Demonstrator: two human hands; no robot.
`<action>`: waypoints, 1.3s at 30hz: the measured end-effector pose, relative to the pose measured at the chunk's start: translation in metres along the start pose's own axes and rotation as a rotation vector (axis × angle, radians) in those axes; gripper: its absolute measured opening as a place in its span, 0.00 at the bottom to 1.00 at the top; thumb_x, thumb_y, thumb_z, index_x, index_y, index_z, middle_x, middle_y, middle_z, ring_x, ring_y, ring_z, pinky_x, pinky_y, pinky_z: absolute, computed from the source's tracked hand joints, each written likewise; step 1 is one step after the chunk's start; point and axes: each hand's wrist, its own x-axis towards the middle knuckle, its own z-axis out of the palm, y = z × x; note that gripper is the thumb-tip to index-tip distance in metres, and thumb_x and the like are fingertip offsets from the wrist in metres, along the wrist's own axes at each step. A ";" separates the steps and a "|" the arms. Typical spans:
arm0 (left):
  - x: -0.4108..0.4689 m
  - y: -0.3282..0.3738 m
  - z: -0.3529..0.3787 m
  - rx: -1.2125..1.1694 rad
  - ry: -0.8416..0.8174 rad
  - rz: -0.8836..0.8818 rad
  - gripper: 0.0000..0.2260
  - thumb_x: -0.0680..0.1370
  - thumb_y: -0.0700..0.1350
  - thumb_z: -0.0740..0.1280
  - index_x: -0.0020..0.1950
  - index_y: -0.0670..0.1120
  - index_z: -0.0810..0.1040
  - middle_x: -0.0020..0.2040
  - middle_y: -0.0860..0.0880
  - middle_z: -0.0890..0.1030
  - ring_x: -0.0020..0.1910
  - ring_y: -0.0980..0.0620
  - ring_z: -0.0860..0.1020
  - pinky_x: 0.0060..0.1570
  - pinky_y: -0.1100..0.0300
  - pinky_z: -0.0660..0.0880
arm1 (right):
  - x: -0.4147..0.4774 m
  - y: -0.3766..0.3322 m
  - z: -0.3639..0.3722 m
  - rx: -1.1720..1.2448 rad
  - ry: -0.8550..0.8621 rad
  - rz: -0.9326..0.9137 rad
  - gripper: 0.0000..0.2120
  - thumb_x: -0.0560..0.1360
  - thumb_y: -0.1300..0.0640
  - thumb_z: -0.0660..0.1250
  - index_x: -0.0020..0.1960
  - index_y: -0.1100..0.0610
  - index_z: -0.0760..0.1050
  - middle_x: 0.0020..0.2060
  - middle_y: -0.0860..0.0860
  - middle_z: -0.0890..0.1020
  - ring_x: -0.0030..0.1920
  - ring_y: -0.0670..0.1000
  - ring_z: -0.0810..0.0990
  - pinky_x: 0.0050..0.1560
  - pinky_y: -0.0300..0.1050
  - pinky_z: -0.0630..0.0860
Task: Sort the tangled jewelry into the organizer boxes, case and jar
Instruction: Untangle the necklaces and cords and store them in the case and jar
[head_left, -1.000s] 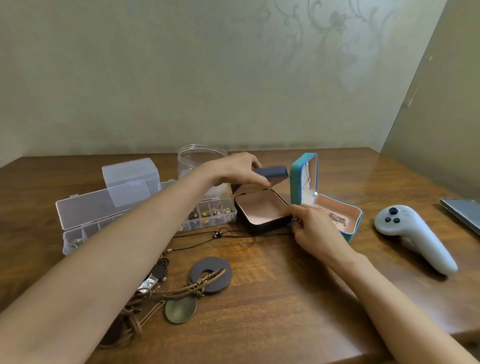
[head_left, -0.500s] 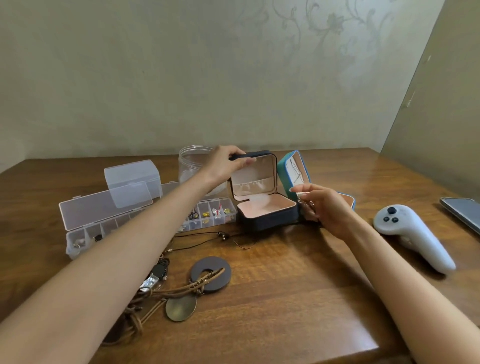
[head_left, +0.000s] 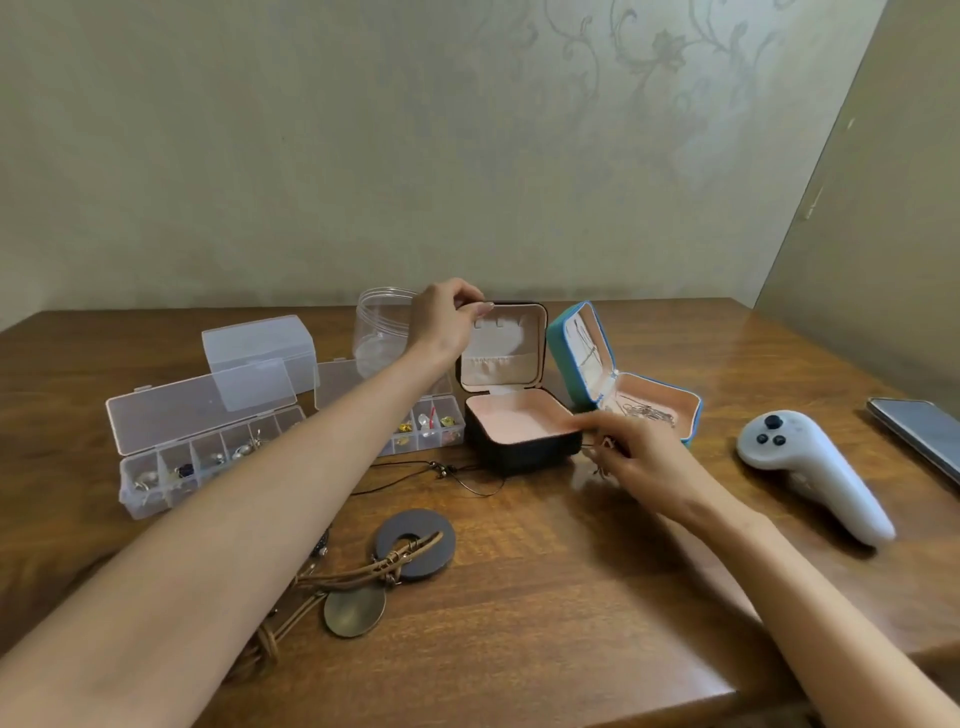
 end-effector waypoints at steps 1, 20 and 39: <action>0.000 0.000 0.001 -0.010 -0.008 0.003 0.07 0.75 0.41 0.70 0.51 0.40 0.80 0.45 0.46 0.81 0.43 0.53 0.75 0.41 0.65 0.67 | 0.000 -0.004 -0.005 0.009 0.037 0.006 0.15 0.75 0.66 0.68 0.57 0.52 0.78 0.38 0.42 0.78 0.35 0.39 0.76 0.39 0.34 0.73; -0.091 0.042 -0.030 -0.619 -0.731 -0.258 0.22 0.76 0.55 0.64 0.63 0.40 0.72 0.52 0.40 0.82 0.47 0.46 0.82 0.48 0.55 0.79 | 0.061 -0.081 -0.006 1.144 0.164 0.086 0.11 0.75 0.70 0.63 0.54 0.62 0.79 0.39 0.55 0.82 0.36 0.49 0.83 0.41 0.44 0.81; -0.058 0.072 -0.098 -0.484 -0.271 0.138 0.09 0.81 0.45 0.60 0.46 0.45 0.78 0.32 0.52 0.77 0.29 0.56 0.74 0.28 0.67 0.69 | 0.066 -0.039 0.033 -0.039 -0.184 0.090 0.09 0.77 0.58 0.67 0.56 0.56 0.81 0.45 0.47 0.76 0.47 0.47 0.76 0.35 0.29 0.68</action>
